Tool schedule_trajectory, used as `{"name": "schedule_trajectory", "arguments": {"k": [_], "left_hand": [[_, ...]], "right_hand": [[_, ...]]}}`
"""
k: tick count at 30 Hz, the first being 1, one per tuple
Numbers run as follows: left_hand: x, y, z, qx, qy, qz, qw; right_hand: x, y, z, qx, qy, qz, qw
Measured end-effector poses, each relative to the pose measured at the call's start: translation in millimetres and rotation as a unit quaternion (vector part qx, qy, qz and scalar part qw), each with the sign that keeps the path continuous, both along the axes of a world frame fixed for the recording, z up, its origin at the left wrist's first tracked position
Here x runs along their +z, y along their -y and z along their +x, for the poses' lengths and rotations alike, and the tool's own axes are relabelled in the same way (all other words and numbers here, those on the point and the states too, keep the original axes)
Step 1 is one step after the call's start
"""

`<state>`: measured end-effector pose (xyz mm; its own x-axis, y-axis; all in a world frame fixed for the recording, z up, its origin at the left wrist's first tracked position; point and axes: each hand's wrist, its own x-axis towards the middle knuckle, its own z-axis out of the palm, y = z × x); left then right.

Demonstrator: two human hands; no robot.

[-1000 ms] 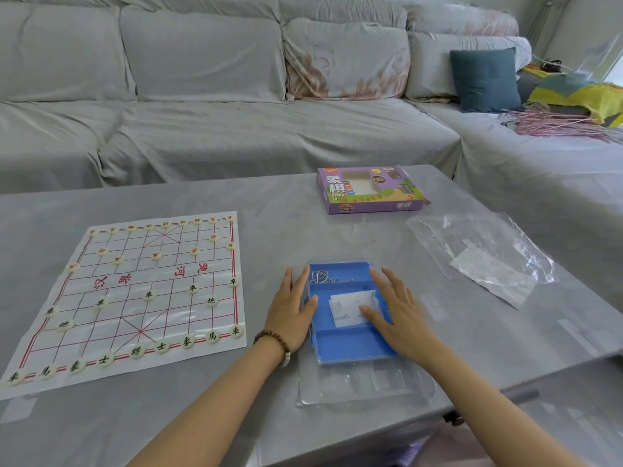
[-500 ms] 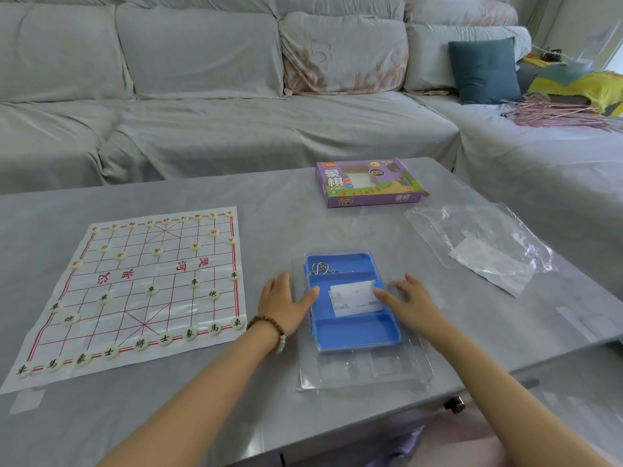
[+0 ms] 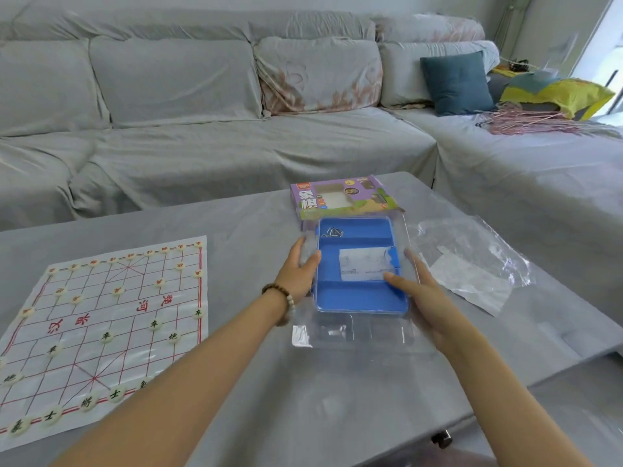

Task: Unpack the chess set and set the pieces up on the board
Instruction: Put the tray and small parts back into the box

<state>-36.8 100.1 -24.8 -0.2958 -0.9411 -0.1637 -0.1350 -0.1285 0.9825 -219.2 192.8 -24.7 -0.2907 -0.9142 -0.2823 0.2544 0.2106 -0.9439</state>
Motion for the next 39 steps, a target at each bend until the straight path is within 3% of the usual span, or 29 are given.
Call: {"name": "schedule_trajectory", "arguments": {"k": [6, 7, 10, 12, 24, 27, 32, 36, 39], "left_hand": [[-4.5, 57.2, -53.7, -0.017, 0.197, -0.153, 0.968], [-6.0, 69.2, -61.1, -0.022, 0.251, -0.203, 0.946], [-18.0, 103.5, -83.3, -0.069, 0.451, -0.33, 0.827], [-31.2, 122.7, -97.4, -0.087, 0.498, -0.323, 0.8], [-77.6, 158.7, -112.6, -0.076, 0.554, -0.329, 0.761], [-74.3, 153.6, -89.1, -0.094, 0.545, -0.375, 0.744], [-65.1, 133.8, -12.8, -0.114, 0.479, -0.446, 0.747], [-54.6, 120.0, 35.7, -0.034, 0.508, -0.441, 0.739], [-41.4, 107.9, 26.3, 0.011, 0.51, -0.439, 0.739]], "right_hand": [[1.9, 19.8, -43.7, -0.149, 0.012, -0.022, 0.989], [1.3, 21.8, -50.2, -0.169, -0.001, -0.027, 0.985], [-1.9, 23.0, -67.5, -0.213, -0.017, -0.035, 0.976], [-2.7, 22.8, -73.8, -0.231, -0.005, -0.038, 0.972], [-14.0, 22.6, -90.1, -0.251, 0.005, -0.035, 0.967], [-12.2, 21.6, -89.4, -0.246, -0.003, -0.033, 0.969], [-9.7, 16.7, -84.5, -0.243, 0.02, -0.033, 0.969], [-11.0, 12.3, -76.3, -0.233, 0.045, -0.03, 0.971], [-12.2, 9.5, -70.2, -0.234, 0.044, -0.03, 0.971]]}}
